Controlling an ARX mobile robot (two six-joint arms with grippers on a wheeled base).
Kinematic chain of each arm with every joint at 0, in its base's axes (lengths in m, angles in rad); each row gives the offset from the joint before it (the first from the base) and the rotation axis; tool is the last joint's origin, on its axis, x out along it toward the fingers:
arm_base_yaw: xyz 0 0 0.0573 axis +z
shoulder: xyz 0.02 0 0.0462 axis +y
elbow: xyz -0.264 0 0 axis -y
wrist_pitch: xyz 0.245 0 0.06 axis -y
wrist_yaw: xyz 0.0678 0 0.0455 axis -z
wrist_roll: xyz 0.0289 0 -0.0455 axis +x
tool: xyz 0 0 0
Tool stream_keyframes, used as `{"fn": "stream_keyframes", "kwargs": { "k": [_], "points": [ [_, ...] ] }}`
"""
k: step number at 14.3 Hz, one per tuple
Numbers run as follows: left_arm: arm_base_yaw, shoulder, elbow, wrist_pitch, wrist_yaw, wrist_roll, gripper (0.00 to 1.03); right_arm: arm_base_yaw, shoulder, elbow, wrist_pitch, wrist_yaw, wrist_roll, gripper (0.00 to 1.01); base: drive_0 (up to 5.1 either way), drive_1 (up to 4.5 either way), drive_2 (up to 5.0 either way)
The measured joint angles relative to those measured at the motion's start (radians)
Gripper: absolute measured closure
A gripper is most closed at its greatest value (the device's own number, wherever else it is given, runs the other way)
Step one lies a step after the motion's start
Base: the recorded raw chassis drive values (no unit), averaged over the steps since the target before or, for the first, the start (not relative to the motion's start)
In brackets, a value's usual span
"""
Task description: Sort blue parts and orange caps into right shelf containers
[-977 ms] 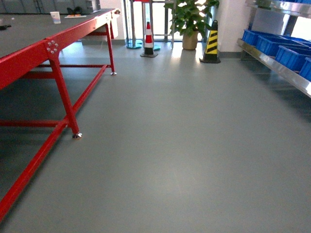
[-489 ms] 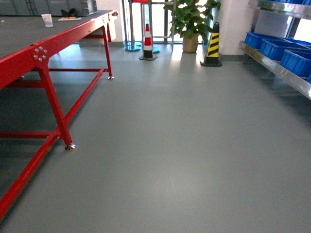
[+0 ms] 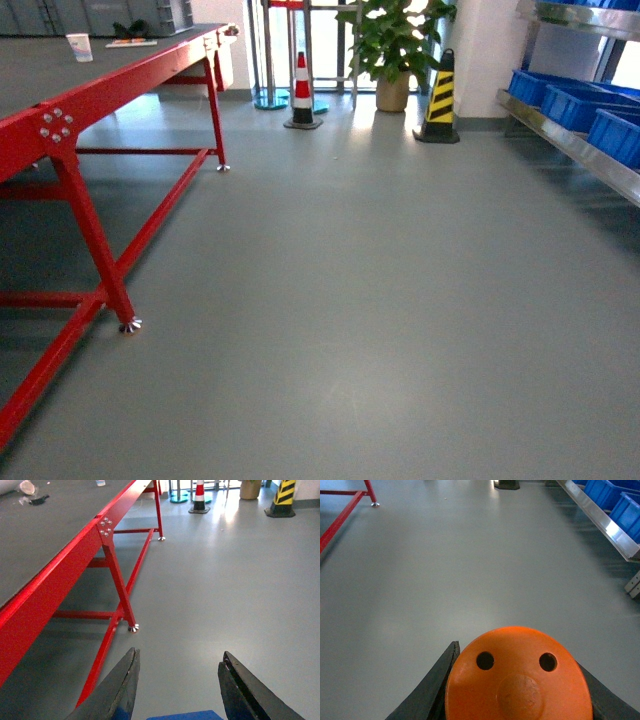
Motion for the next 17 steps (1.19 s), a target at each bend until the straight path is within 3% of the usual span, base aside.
{"fn": "stream_keyframes", "kwargs": {
  "k": [17],
  "points": [
    [-0.001, 0.0, 0.0, -0.001, 0.0, 0.0, 0.6, 0.0, 0.0, 0.0, -0.003, 0.0, 0.0, 0.57, 0.0, 3.97, -3.9]
  ]
}}
